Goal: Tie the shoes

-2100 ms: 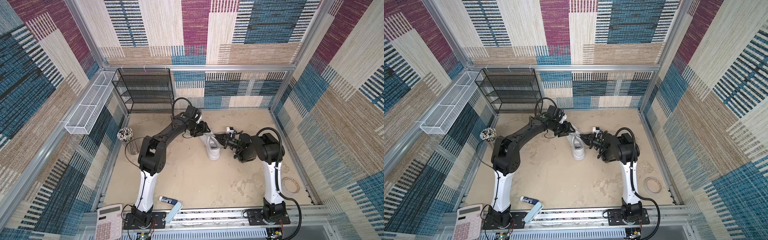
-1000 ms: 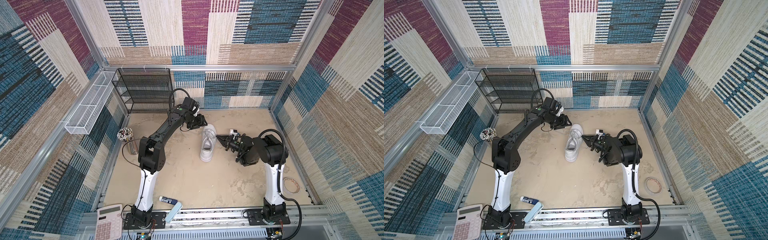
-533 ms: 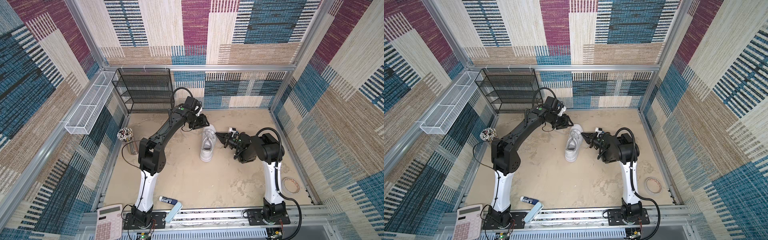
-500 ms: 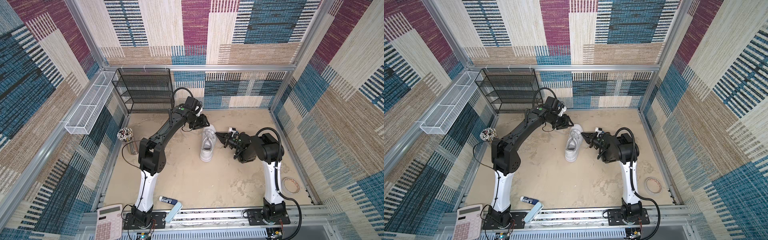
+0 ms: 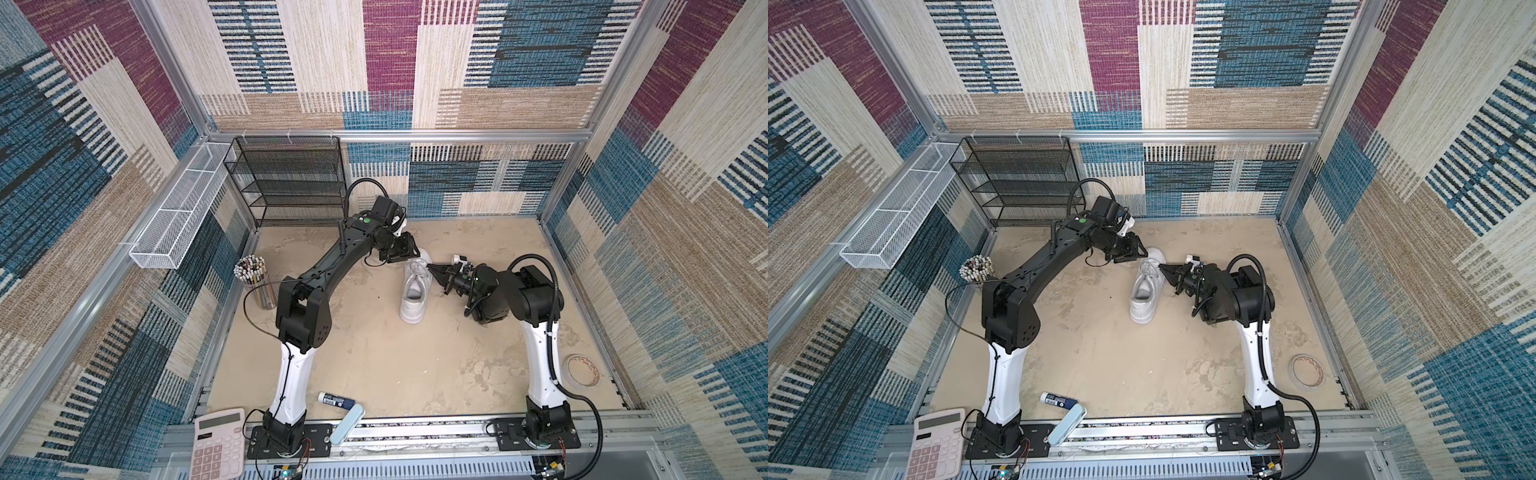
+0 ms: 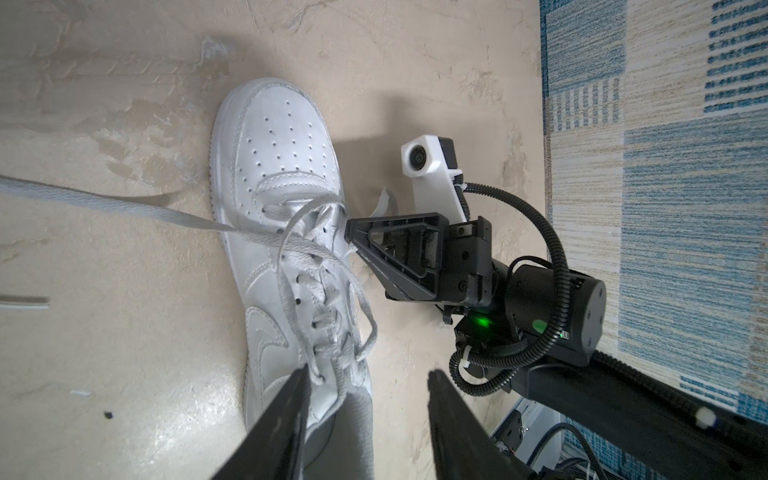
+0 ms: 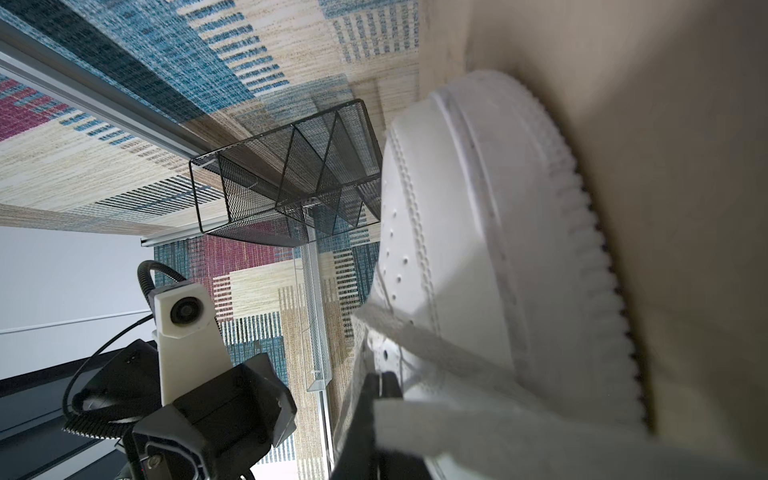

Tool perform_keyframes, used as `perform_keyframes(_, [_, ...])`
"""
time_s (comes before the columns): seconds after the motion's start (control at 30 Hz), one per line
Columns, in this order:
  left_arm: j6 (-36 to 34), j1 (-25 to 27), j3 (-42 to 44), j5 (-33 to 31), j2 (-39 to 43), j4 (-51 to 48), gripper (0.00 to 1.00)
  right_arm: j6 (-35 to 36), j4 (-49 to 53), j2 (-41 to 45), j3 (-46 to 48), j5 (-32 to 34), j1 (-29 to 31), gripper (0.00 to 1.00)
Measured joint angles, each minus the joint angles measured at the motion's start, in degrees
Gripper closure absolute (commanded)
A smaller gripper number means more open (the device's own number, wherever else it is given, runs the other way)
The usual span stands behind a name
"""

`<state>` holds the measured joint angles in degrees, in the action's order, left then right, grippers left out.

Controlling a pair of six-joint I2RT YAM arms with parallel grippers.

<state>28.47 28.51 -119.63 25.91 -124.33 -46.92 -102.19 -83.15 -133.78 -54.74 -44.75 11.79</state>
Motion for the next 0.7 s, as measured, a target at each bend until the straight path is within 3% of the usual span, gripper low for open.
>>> perform_keyframes(0.7, [-0.83, 0.79, 2.03, 0.22, 0.70, -0.02, 0.56, -4.42, -0.02, 1.36, 0.04, 0.39, 0.98, 1.00])
